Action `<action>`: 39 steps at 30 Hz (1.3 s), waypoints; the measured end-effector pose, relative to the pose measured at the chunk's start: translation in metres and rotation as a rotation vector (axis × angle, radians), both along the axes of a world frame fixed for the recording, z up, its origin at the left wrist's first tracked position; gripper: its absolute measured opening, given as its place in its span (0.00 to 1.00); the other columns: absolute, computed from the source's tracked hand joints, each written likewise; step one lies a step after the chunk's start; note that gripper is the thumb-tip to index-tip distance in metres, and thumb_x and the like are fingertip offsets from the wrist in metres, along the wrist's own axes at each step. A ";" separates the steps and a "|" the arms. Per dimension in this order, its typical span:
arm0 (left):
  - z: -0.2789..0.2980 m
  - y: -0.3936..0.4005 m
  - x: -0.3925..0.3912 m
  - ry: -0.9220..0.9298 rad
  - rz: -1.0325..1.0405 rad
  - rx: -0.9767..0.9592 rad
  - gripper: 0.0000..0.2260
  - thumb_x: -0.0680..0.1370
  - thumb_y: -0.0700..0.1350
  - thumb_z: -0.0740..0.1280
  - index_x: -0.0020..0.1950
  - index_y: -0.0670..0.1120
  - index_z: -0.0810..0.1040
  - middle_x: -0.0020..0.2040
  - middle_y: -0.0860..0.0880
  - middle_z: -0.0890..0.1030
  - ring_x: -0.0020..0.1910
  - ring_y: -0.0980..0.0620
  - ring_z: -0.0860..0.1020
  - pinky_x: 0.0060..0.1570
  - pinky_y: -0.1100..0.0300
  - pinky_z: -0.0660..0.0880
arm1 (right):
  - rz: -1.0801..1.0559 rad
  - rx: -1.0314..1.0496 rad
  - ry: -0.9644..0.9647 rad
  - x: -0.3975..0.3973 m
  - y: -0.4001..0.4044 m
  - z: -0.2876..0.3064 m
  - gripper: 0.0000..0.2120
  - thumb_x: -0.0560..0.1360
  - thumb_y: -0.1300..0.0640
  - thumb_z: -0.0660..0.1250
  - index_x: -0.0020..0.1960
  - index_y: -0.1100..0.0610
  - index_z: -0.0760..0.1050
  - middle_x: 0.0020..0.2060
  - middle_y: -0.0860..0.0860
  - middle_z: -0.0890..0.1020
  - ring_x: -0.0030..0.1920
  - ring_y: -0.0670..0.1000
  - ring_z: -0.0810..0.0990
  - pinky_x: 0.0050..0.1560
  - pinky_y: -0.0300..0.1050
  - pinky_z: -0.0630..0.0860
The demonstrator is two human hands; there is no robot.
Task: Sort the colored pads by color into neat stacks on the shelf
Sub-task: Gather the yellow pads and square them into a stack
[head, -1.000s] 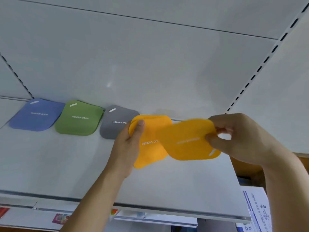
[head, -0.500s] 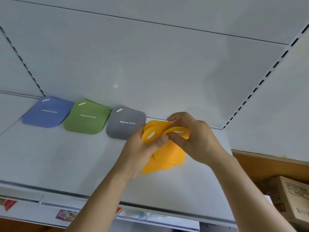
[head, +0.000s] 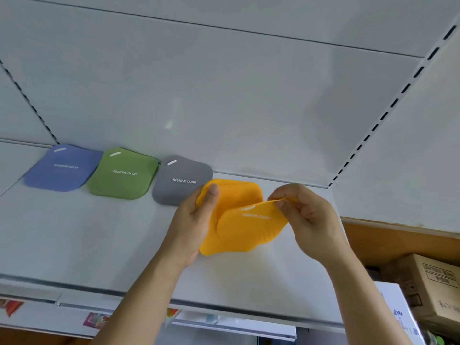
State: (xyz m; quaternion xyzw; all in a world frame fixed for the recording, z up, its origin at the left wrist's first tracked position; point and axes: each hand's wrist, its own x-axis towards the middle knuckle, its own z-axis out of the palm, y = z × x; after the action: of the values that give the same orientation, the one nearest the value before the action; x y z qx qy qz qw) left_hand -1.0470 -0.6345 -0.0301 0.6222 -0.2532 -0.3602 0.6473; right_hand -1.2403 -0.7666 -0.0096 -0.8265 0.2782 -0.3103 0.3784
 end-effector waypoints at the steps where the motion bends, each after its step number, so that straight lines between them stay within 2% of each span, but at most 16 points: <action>1: 0.002 0.000 -0.001 0.021 0.007 -0.007 0.19 0.78 0.64 0.63 0.58 0.53 0.84 0.51 0.57 0.88 0.53 0.60 0.85 0.50 0.61 0.82 | 0.018 -0.003 -0.008 0.004 0.002 0.003 0.20 0.82 0.64 0.68 0.50 0.36 0.80 0.46 0.38 0.84 0.44 0.46 0.81 0.42 0.31 0.70; 3: 0.004 0.002 0.000 0.093 0.003 0.025 0.22 0.75 0.67 0.61 0.60 0.56 0.83 0.51 0.60 0.87 0.50 0.64 0.85 0.44 0.65 0.82 | 0.033 -0.029 -0.012 0.016 0.004 0.003 0.21 0.81 0.62 0.69 0.51 0.33 0.80 0.47 0.35 0.84 0.45 0.44 0.81 0.43 0.30 0.70; 6: 0.005 0.007 0.000 0.113 -0.055 0.043 0.36 0.69 0.79 0.59 0.66 0.58 0.81 0.60 0.56 0.86 0.59 0.56 0.84 0.58 0.51 0.83 | -0.026 -0.081 -0.018 0.037 0.016 -0.005 0.16 0.80 0.60 0.71 0.55 0.38 0.82 0.48 0.31 0.83 0.48 0.39 0.81 0.45 0.28 0.70; 8: 0.001 0.009 0.001 -0.037 -0.072 0.024 0.37 0.64 0.83 0.62 0.61 0.60 0.82 0.57 0.58 0.87 0.58 0.59 0.84 0.60 0.53 0.81 | -0.088 -0.069 -0.037 0.044 0.025 -0.011 0.13 0.80 0.60 0.72 0.56 0.42 0.83 0.46 0.29 0.82 0.48 0.37 0.80 0.46 0.27 0.70; 11: -0.001 0.010 -0.001 -0.159 -0.069 0.027 0.23 0.69 0.69 0.75 0.59 0.60 0.82 0.53 0.57 0.87 0.53 0.57 0.85 0.55 0.52 0.82 | -0.089 -0.111 -0.081 0.046 0.031 -0.018 0.12 0.79 0.60 0.72 0.57 0.44 0.84 0.48 0.34 0.84 0.49 0.40 0.81 0.47 0.28 0.71; 14: -0.004 0.010 -0.002 -0.238 -0.023 0.012 0.14 0.75 0.59 0.76 0.58 0.60 0.82 0.52 0.60 0.86 0.53 0.59 0.84 0.50 0.63 0.80 | -0.128 -0.178 -0.140 0.045 0.033 -0.021 0.14 0.78 0.57 0.74 0.61 0.44 0.81 0.58 0.39 0.82 0.59 0.44 0.81 0.54 0.34 0.75; 15: -0.004 0.011 -0.003 -0.258 -0.022 -0.005 0.13 0.76 0.58 0.74 0.58 0.58 0.82 0.52 0.60 0.86 0.53 0.59 0.84 0.49 0.66 0.79 | -0.149 -0.108 -0.146 0.043 0.032 -0.023 0.18 0.77 0.54 0.76 0.66 0.45 0.78 0.62 0.40 0.81 0.63 0.44 0.79 0.58 0.36 0.76; 17: -0.004 0.013 -0.006 -0.284 -0.035 -0.063 0.11 0.76 0.53 0.73 0.57 0.55 0.83 0.51 0.60 0.86 0.52 0.58 0.84 0.49 0.68 0.78 | -0.124 0.212 -0.144 0.038 0.035 -0.024 0.29 0.74 0.49 0.79 0.72 0.45 0.72 0.66 0.40 0.80 0.66 0.42 0.78 0.62 0.37 0.77; 18: -0.003 0.012 -0.008 -0.295 -0.050 -0.088 0.09 0.76 0.51 0.74 0.56 0.55 0.83 0.50 0.59 0.87 0.52 0.58 0.84 0.48 0.68 0.78 | -0.089 0.348 -0.151 0.036 0.037 -0.025 0.28 0.74 0.48 0.78 0.71 0.45 0.74 0.63 0.41 0.83 0.63 0.43 0.81 0.59 0.39 0.79; 19: -0.001 0.010 -0.010 -0.313 -0.066 -0.105 0.08 0.76 0.50 0.75 0.55 0.54 0.84 0.49 0.59 0.87 0.51 0.58 0.84 0.48 0.69 0.77 | -0.059 0.409 -0.173 0.033 0.039 -0.027 0.21 0.75 0.49 0.77 0.66 0.47 0.78 0.57 0.43 0.86 0.58 0.44 0.84 0.55 0.42 0.80; 21: 0.000 0.004 -0.013 -0.345 -0.082 -0.129 0.08 0.76 0.50 0.76 0.55 0.55 0.83 0.49 0.58 0.87 0.50 0.57 0.84 0.48 0.68 0.77 | -0.078 0.327 -0.224 0.029 0.043 -0.028 0.08 0.78 0.57 0.74 0.57 0.50 0.83 0.50 0.44 0.88 0.52 0.46 0.86 0.51 0.41 0.79; 23: -0.001 0.000 -0.013 -0.355 -0.090 -0.136 0.12 0.74 0.53 0.77 0.55 0.56 0.82 0.49 0.57 0.86 0.49 0.57 0.84 0.49 0.66 0.78 | -0.136 0.213 -0.271 0.025 0.046 -0.029 0.07 0.80 0.63 0.71 0.55 0.53 0.83 0.49 0.46 0.87 0.52 0.49 0.86 0.51 0.39 0.79; 26: -0.008 0.000 -0.017 -0.333 -0.096 -0.130 0.15 0.71 0.57 0.78 0.53 0.56 0.79 0.49 0.53 0.85 0.49 0.53 0.84 0.51 0.59 0.80 | -0.178 0.202 -0.335 0.020 0.051 -0.030 0.07 0.79 0.65 0.71 0.54 0.56 0.83 0.49 0.48 0.87 0.52 0.52 0.85 0.52 0.41 0.79; 30: -0.012 -0.002 -0.032 -0.312 -0.027 -0.049 0.19 0.70 0.57 0.80 0.53 0.54 0.76 0.46 0.59 0.84 0.44 0.62 0.82 0.44 0.69 0.76 | -0.237 0.368 -0.289 0.018 0.058 -0.030 0.14 0.77 0.66 0.74 0.56 0.50 0.80 0.47 0.42 0.86 0.49 0.44 0.85 0.47 0.34 0.78; 35: -0.007 -0.014 -0.036 -0.297 0.019 -0.084 0.22 0.72 0.57 0.79 0.56 0.49 0.74 0.49 0.57 0.83 0.46 0.59 0.83 0.45 0.65 0.79 | -0.382 0.337 -0.382 0.025 0.060 -0.033 0.12 0.70 0.62 0.67 0.50 0.49 0.77 0.42 0.45 0.84 0.43 0.46 0.83 0.42 0.38 0.79; 39: -0.008 -0.010 -0.032 -0.290 -0.019 -0.088 0.18 0.73 0.52 0.75 0.58 0.52 0.73 0.50 0.57 0.83 0.48 0.59 0.83 0.47 0.65 0.79 | -0.357 0.288 -0.354 0.026 0.056 -0.033 0.12 0.70 0.61 0.66 0.50 0.49 0.77 0.41 0.44 0.84 0.43 0.47 0.83 0.41 0.38 0.79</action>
State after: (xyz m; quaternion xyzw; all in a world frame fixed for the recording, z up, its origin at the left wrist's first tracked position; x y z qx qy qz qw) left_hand -1.0789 -0.6441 -0.0385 0.6364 -0.3654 -0.2612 0.6271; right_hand -1.2138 -0.7102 -0.0431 -0.6351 0.3902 -0.4690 0.4738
